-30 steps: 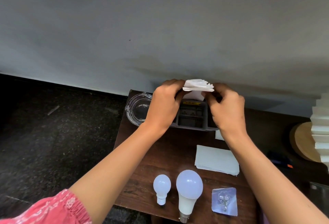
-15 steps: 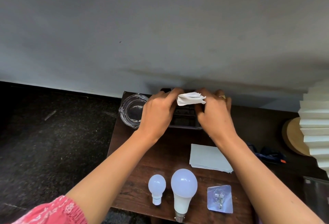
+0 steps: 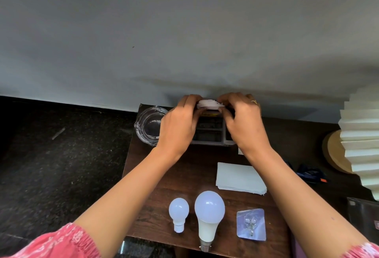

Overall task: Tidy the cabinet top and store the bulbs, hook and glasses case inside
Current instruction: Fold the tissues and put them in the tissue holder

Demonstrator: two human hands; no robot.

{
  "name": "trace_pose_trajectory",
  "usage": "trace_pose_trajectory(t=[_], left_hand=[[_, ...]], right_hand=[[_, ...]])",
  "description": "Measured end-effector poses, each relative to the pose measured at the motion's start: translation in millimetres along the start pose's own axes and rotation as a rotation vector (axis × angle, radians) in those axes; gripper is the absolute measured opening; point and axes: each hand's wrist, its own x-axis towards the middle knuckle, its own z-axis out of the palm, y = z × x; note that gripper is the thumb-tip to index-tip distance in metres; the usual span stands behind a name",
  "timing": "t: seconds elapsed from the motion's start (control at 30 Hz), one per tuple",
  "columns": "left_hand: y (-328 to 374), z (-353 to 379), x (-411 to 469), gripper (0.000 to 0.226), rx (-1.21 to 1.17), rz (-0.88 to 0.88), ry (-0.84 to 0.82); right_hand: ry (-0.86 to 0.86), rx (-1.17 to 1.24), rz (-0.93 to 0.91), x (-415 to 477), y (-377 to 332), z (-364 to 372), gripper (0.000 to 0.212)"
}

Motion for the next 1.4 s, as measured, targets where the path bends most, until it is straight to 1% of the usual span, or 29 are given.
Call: trace_pose_trajectory(t=[0.1,0.17,0.23,0.27,0.33,0.4,0.43,0.5,0.6,0.67,0.73,0.8,0.87,1.1,1.17,1.23,1.3,1.33,1.4], left_hand=[[1.3,1.5,-2.8,0.027,-0.028,-0.015,0.015],[5.2,1.3,-9.9,0.026,-0.086,-0.015,0.053],[11.2,0.6,-21.8,0.02,-0.141,0.029,0.071],[14.8,1.3,-28.5,0.017,-0.159,0.079,0.042],[22.1,7.1,-42.3,0.016,-0.154,0.224,-0.083],[29.4,21.1,-54.2,0.019,-0.068,0.378,-0.217],[32.9,30.1,-59.5,0.019,-0.012,0.417,-0.267],[38.7,47.1,-67.7,0.016,0.093,0.406,-0.334],[45.6,66.3,-75.3,0.035,0.271,0.332,-0.459],[48.0,73.2,-78.7,0.045,0.339,0.291,-0.486],[51.4,77.1,-80.8,0.052,0.373,0.262,-0.501],[53.1,78.4,-82.2,0.055,0.393,0.234,-0.513],[53.9,78.6,-81.5,0.056,0.398,0.222,-0.513],[53.2,81.9,-78.3,0.061,0.386,0.174,-0.533],[53.0,83.5,-78.0,0.06,0.375,0.161,-0.528],[50.9,86.0,-79.3,0.054,0.35,0.146,-0.547],[50.8,84.3,-79.4,0.044,0.307,0.122,-0.589],[51.3,82.8,-78.6,0.04,0.286,0.11,-0.586],[50.6,82.0,-77.3,0.035,0.262,0.087,-0.598]], right_hand=[[0.04,0.025,0.005,-4.7,2.9,-3.3,0.023],[0.117,0.061,0.03,-14.2,6.7,-9.6,0.021],[0.206,0.101,0.104,-27.3,12.8,-17.9,0.018],[0.257,0.114,0.16,-33.9,16.9,-22.4,0.018],[0.352,0.15,0.274,-45.3,25.8,-29.0,0.019],[0.411,0.188,0.356,-53.3,35.7,-30.9,0.021],[0.421,0.195,0.385,-56.2,40.9,-29.8,0.021],[0.391,0.18,0.421,-59.2,50.4,-23.9,0.02],[0.255,0.109,0.447,-61.1,61.0,-12.2,0.018],[0.117,0.037,0.483,-59.1,64.5,-4.8,0.026],[0.014,-0.053,0.497,-57.1,67.7,-0.2,0.036],[-0.039,-0.141,0.461,-54.8,69.8,1.7,0.043],[-0.085,-0.175,0.456,-50.9,70.5,1.2,0.047],[-0.247,-0.059,0.625,-34.2,69.0,3.0,0.05],[-0.236,-0.009,0.641,-33.4,68.8,3.4,0.047],[-0.129,0.045,0.603,-38.3,68.0,1.5,0.04],[-0.035,0.024,0.533,-46.0,67.9,-4.7,0.036],[-0.029,0.0,0.516,-49.4,68.4,-9.5,0.034],[-0.071,0.006,0.509,-57.3,70.2,-21.9,0.029]])
